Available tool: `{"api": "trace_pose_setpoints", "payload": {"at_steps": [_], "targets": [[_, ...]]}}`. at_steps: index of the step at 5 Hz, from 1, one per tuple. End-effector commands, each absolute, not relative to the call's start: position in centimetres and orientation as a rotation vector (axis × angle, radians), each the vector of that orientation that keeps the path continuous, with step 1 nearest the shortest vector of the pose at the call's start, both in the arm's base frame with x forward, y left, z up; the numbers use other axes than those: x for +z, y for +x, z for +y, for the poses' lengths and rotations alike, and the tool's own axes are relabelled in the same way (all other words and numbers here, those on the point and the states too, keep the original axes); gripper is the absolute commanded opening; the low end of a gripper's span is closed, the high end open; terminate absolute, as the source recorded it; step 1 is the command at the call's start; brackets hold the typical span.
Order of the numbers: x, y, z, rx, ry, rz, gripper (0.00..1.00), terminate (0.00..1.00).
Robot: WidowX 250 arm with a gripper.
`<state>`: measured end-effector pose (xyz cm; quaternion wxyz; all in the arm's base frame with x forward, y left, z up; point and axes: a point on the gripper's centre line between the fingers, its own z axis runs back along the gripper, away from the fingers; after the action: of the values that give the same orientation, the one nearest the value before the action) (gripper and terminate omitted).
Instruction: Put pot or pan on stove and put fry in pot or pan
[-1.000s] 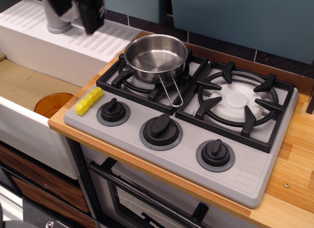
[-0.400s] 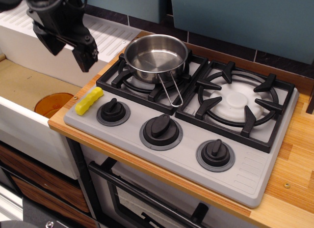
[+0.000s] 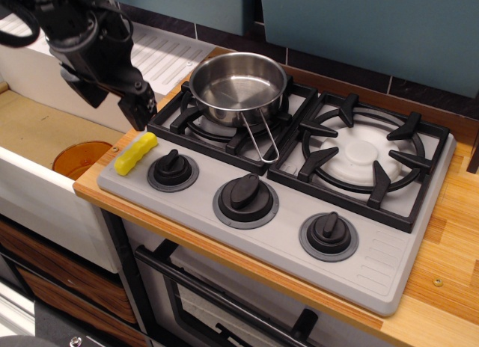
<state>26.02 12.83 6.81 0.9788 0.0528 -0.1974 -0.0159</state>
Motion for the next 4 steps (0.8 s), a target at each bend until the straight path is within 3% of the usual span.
{"api": "trace_pose_setpoints", "payload": {"at_steps": [1,4], "targets": [[5.5,26.3,13.0,-0.031,0.119,-0.458,1.0,0.0],[3.0,25.1,13.4,-0.03,0.062,-0.48,1.0,0.0]]}}
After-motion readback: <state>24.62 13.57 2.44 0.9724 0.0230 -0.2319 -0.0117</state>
